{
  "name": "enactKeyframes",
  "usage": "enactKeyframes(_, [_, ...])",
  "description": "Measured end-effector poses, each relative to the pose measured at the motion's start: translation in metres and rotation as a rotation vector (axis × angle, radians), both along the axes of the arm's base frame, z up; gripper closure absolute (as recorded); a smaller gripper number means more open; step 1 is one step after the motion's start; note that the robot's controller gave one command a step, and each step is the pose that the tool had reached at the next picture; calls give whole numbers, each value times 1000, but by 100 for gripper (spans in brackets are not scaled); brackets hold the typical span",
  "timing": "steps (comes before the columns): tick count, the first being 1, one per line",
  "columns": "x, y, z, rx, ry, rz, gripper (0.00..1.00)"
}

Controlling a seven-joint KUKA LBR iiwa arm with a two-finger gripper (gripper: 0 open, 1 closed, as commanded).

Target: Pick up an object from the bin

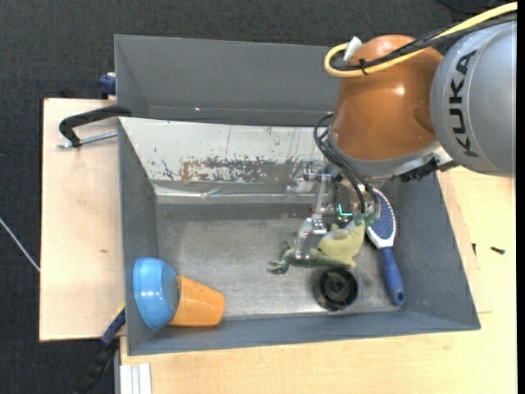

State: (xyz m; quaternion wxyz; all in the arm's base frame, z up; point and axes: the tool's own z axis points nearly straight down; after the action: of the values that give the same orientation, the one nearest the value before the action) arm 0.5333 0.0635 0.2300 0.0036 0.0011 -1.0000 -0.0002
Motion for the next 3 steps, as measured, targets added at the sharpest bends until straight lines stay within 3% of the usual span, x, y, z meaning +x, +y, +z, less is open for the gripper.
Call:
enactKeyframes(1, [4, -38, -94, -1, 0, -62, 0])
enactKeyframes(2, [17, -58, -158, 1, -13, 74, 0])
enactKeyframes(3, [19, -57, -155, 2, -23, 74, 100])
